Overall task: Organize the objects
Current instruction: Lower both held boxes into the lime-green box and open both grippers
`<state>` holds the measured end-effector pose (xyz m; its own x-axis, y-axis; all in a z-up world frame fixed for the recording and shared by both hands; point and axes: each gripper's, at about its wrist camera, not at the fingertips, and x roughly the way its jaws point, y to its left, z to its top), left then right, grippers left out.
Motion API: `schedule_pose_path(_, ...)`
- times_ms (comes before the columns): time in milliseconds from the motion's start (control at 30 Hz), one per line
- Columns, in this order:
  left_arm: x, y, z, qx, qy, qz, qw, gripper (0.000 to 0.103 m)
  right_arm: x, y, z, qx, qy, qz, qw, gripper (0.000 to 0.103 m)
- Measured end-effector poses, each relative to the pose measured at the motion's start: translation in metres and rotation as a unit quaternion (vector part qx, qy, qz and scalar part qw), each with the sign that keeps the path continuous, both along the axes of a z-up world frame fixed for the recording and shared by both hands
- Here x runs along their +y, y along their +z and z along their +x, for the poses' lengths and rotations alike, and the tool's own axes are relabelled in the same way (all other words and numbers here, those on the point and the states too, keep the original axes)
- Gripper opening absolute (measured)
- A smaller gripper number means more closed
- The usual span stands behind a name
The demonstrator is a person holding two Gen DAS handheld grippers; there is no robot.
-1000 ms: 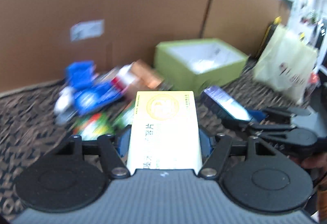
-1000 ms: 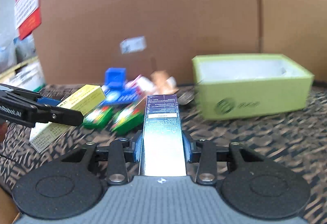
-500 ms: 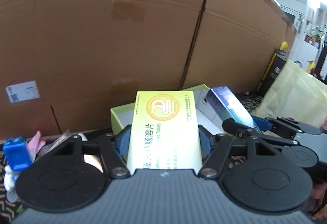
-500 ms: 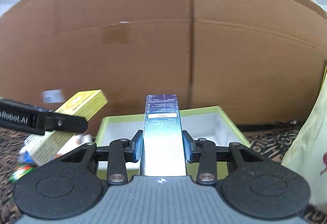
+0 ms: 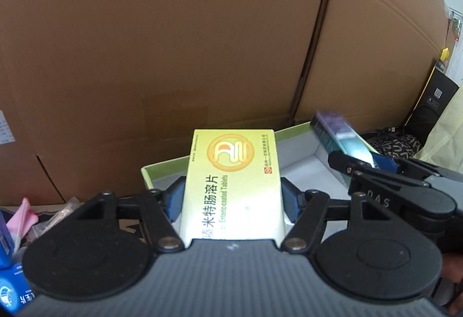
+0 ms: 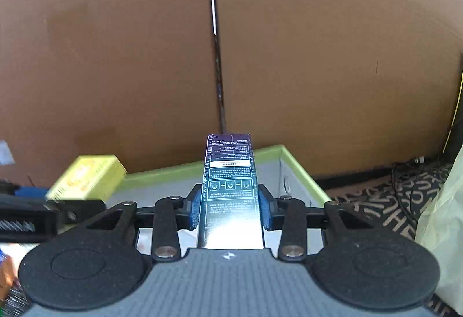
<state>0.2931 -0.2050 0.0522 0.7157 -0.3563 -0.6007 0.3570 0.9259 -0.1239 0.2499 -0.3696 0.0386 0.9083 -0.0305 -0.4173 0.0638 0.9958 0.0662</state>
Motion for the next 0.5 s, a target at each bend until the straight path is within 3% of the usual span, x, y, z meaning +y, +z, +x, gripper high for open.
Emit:
schedule_pose_path(67,-0.001,-0.008,0.002,-0.003,-0.002,0.002,1.0000,0.091,0.000,-0.014,0.006,0.013,-0.003,-0.017,1.000,0.046)
schedule_pose_path(100,0.000,-0.010,0.001,-0.007,0.001,0.003,1.0000,0.102,0.000,-0.020,0.008,0.024,0.002,-0.027,0.999,0.060)
schedule_pose_path(167,0.005,-0.012,-0.002,-0.020,0.003,-0.001,0.9998,0.103,-0.001,-0.028,0.008,0.041,0.001,-0.047,0.998,0.067)
schedule_pose_path(233,0.009,-0.010,-0.003,-0.019,-0.002,-0.005,0.9998,0.103,-0.002,-0.027,-0.003,0.026,-0.006,-0.054,0.998,0.067)
schedule_pose_path(333,0.018,-0.001,-0.008,-0.009,0.006,-0.020,0.9997,0.103,-0.012,-0.008,-0.023,0.000,-0.019,-0.022,1.000,0.069)
schedule_pose_path(500,0.041,0.015,-0.038,-0.022,0.003,-0.041,0.9989,0.103,-0.016,0.040,-0.062,-0.063,-0.037,0.018,0.997,0.083)
